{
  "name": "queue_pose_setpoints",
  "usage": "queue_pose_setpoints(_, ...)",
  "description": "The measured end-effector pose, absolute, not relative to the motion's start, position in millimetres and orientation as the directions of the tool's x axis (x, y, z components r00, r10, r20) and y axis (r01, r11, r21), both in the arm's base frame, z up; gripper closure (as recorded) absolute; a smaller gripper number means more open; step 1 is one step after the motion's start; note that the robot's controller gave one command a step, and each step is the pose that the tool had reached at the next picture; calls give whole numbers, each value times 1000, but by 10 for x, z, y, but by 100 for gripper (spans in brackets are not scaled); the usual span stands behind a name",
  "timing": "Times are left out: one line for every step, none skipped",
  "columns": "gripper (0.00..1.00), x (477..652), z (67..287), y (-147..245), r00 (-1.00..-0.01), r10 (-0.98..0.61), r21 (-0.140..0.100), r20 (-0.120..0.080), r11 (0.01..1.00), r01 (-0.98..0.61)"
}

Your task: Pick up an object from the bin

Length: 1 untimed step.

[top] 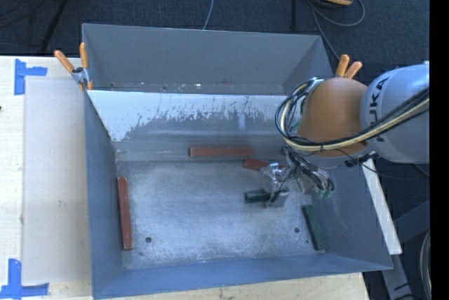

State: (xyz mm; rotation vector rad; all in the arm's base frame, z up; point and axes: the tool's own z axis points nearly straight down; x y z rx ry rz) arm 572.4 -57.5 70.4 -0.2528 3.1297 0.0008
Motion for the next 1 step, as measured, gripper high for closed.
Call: queue_pose_setpoints(100,5719,2122,-528,-992,-124,-2,-9,992,-124)
